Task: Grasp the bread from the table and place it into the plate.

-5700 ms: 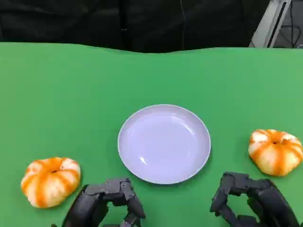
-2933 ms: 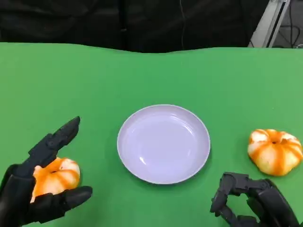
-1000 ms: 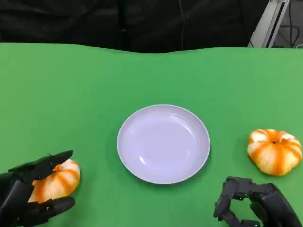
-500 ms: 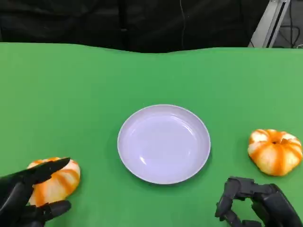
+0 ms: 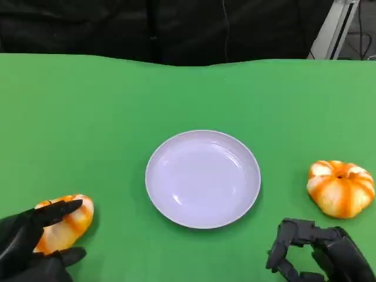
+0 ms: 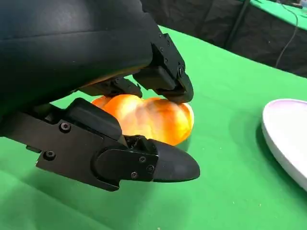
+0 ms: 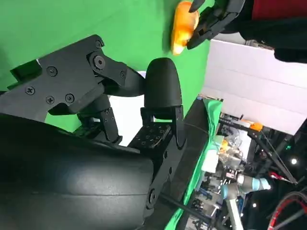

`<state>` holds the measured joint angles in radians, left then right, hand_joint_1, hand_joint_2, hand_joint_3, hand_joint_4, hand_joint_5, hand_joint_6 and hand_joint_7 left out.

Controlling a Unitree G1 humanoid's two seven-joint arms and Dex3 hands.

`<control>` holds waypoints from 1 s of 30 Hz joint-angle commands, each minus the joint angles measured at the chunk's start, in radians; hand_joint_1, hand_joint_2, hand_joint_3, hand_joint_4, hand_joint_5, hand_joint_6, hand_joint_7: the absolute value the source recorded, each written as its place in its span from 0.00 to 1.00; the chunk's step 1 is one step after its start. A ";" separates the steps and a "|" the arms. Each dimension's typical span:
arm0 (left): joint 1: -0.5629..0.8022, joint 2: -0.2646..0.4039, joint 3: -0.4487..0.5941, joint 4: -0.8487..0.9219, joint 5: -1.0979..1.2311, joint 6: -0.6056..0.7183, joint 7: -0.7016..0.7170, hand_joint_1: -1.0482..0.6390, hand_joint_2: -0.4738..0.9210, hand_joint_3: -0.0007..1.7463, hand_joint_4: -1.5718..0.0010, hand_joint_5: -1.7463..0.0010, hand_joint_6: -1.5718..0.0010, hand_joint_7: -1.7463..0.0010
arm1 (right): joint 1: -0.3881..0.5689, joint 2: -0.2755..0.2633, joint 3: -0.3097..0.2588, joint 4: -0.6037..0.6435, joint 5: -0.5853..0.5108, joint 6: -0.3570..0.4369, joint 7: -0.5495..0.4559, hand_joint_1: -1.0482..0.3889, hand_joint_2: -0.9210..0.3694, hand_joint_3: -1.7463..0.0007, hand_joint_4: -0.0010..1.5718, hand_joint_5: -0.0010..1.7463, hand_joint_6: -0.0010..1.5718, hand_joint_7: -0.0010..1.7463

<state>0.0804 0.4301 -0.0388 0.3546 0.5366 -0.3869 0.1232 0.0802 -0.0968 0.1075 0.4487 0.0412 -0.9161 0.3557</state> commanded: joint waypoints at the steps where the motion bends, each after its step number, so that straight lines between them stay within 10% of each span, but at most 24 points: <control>1: 0.004 0.023 -0.017 0.022 0.009 0.041 -0.003 0.20 1.00 0.13 0.64 1.00 0.64 1.00 | 0.008 -0.015 -0.008 -0.004 0.004 -0.002 -0.005 0.58 0.23 0.48 0.52 0.91 0.51 0.75; 10: 0.005 0.032 -0.036 0.024 0.023 0.069 0.015 0.54 0.94 0.01 0.63 1.00 0.66 1.00 | 0.005 -0.015 -0.007 0.003 0.013 -0.005 0.002 0.57 0.23 0.48 0.51 0.90 0.50 0.75; 23: 0.017 0.045 -0.049 -0.008 0.009 0.112 -0.015 0.50 0.97 0.00 0.64 0.99 0.66 0.99 | 0.014 -0.014 -0.007 -0.012 0.010 0.006 -0.002 0.57 0.23 0.49 0.52 0.90 0.51 0.75; 27: 0.019 0.023 -0.045 -0.015 0.046 0.138 0.076 0.56 0.95 0.00 0.49 0.92 0.44 0.95 | 0.012 -0.014 -0.007 -0.008 0.010 0.001 -0.001 0.57 0.23 0.49 0.51 0.89 0.50 0.75; 28: 0.016 0.019 -0.046 -0.010 0.058 0.141 0.102 0.57 0.94 0.00 0.53 0.70 0.40 0.90 | 0.011 -0.014 -0.007 -0.007 0.013 -0.001 0.000 0.57 0.23 0.49 0.52 0.89 0.50 0.75; 29: 0.013 0.016 -0.048 -0.006 0.064 0.142 0.118 0.58 0.95 0.00 0.66 0.35 0.50 0.62 | 0.011 -0.013 -0.007 -0.005 0.014 -0.003 0.000 0.58 0.23 0.49 0.52 0.89 0.50 0.75; 30: 0.010 0.013 -0.048 -0.002 0.070 0.152 0.128 0.59 0.95 0.00 0.72 0.22 0.57 0.46 | 0.010 -0.013 -0.007 -0.002 0.014 -0.005 0.001 0.58 0.23 0.49 0.52 0.89 0.50 0.75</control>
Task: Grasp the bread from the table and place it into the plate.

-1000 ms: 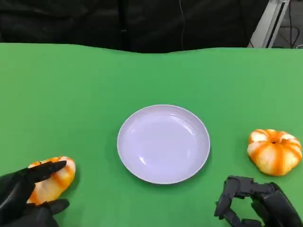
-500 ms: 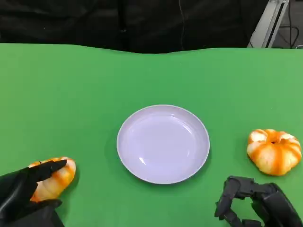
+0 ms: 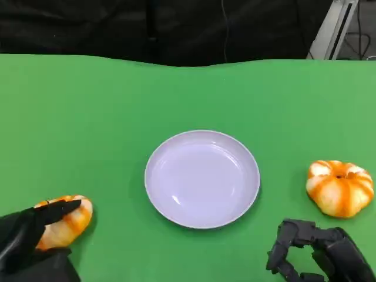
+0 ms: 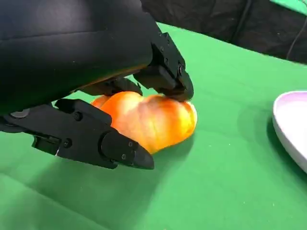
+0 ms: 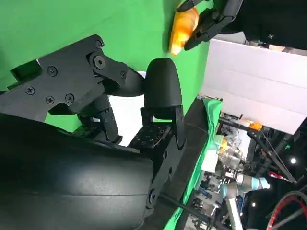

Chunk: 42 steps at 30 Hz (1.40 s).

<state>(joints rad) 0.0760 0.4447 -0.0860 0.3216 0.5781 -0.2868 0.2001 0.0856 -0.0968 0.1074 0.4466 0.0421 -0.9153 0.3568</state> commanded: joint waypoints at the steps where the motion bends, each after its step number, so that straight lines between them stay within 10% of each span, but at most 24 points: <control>1: 0.013 -0.004 -0.002 0.033 0.030 0.061 0.055 0.59 0.96 0.00 0.76 0.09 0.65 0.26 | 0.004 -0.012 -0.007 0.001 0.013 -0.007 -0.001 0.58 0.23 0.48 0.52 0.89 0.50 0.75; 8: 0.009 -0.015 -0.011 0.034 0.051 0.105 0.089 0.60 0.96 0.00 0.67 0.00 0.70 0.01 | 0.007 -0.016 -0.006 -0.007 0.014 0.005 0.001 0.57 0.23 0.48 0.52 0.89 0.50 0.75; 42: 0.070 -0.036 -0.008 -0.271 0.131 0.056 0.225 0.57 0.95 0.01 0.67 0.00 0.66 0.06 | 0.001 -0.010 -0.005 0.011 0.001 -0.004 -0.005 0.56 0.24 0.47 0.52 0.89 0.51 0.76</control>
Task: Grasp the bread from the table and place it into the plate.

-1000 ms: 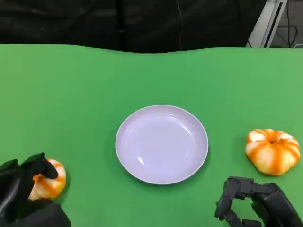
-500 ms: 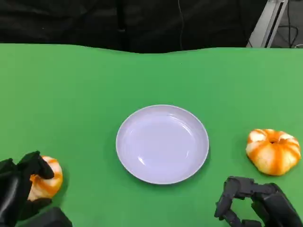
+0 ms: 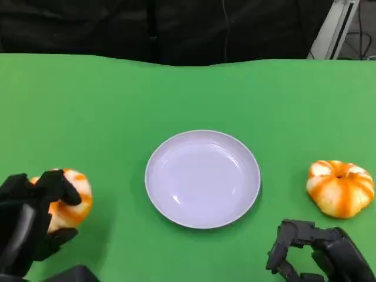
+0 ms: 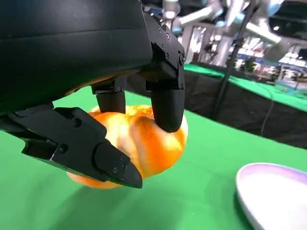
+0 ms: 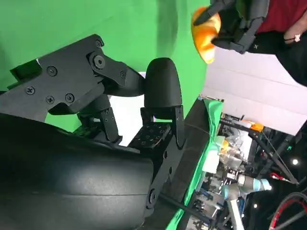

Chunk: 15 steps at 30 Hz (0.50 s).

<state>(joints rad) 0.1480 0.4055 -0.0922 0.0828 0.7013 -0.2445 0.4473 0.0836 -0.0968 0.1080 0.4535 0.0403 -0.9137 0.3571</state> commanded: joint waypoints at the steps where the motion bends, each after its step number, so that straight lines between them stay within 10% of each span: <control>1: -0.010 0.003 -0.007 -0.038 0.011 0.008 -0.026 0.57 0.95 0.01 0.67 0.00 0.66 0.06 | 0.000 -0.010 -0.005 0.005 0.002 -0.005 -0.006 0.56 0.24 0.47 0.52 0.89 0.51 0.76; 15: -0.139 -0.038 -0.120 -0.057 0.046 -0.033 -0.088 0.61 0.92 0.00 0.65 0.00 0.65 0.08 | -0.001 -0.004 0.000 0.004 -0.008 -0.003 -0.013 0.56 0.23 0.48 0.52 0.89 0.51 0.75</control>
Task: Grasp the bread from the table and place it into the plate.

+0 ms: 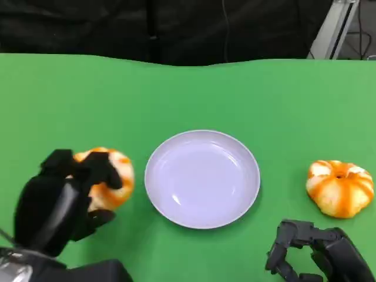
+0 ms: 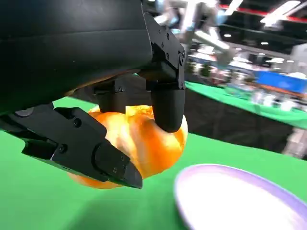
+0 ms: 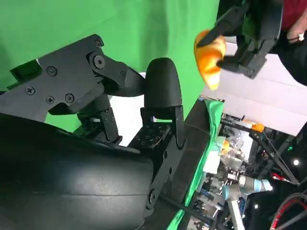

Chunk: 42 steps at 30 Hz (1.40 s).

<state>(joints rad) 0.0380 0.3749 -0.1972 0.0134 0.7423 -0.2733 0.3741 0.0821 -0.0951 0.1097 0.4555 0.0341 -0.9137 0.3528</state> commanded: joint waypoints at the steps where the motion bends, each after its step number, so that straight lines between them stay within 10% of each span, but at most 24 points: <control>1: -0.037 -0.011 -0.021 0.015 0.008 -0.004 -0.016 0.61 0.91 0.00 0.65 0.00 0.65 0.08 | 0.001 -0.006 -0.002 0.002 -0.004 -0.002 -0.011 0.56 0.23 0.48 0.52 0.89 0.51 0.75; 42: -0.422 -0.171 -0.203 0.415 -0.075 -0.140 -0.147 0.58 0.92 0.00 0.67 0.00 0.64 0.09 | -0.001 0.005 0.015 -0.003 -0.038 0.003 -0.051 0.56 0.21 0.50 0.51 0.89 0.50 0.76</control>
<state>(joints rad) -0.3504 0.2055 -0.3911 0.3950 0.6692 -0.3972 0.2310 0.0763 -0.0833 0.1297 0.4611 -0.0023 -0.9158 0.3134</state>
